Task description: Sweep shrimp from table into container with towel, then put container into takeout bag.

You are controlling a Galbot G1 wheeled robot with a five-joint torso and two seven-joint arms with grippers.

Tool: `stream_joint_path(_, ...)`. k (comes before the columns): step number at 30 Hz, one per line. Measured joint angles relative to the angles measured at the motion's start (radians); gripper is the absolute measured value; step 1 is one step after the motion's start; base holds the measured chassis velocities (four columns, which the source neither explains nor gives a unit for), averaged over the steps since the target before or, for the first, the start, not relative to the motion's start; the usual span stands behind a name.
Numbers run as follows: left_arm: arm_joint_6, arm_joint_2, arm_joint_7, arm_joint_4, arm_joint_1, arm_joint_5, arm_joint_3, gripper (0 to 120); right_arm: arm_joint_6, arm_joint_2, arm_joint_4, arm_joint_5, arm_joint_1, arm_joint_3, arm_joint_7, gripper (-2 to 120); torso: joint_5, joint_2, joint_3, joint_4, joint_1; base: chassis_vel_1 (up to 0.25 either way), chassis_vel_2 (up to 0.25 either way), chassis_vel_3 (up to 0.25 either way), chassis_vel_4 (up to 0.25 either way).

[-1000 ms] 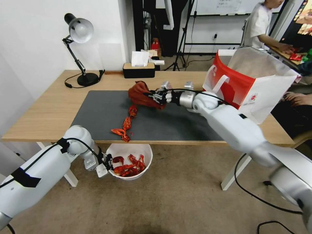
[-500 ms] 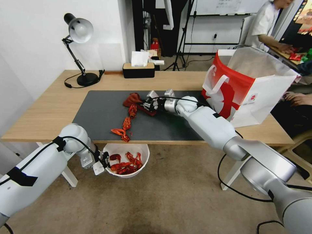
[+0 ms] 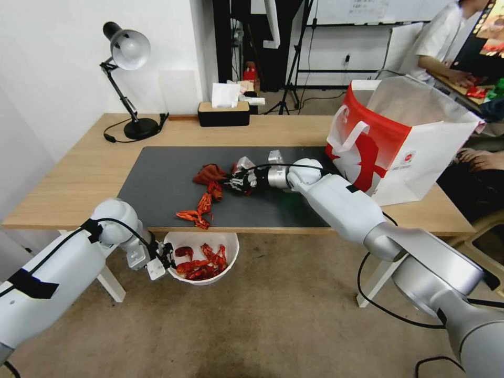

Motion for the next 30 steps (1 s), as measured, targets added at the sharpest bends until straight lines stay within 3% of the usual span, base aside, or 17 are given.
stream_joint_path(30,-0.004,0.007,-0.008,0.011,-0.006,-0.008,-0.009,0,-0.004,-0.024,0.101,0.005,-0.028,-0.050,-0.114,7,0.0001,0.000,0.000,0.0001,0.000,0.000,0.000,0.000,0.000)
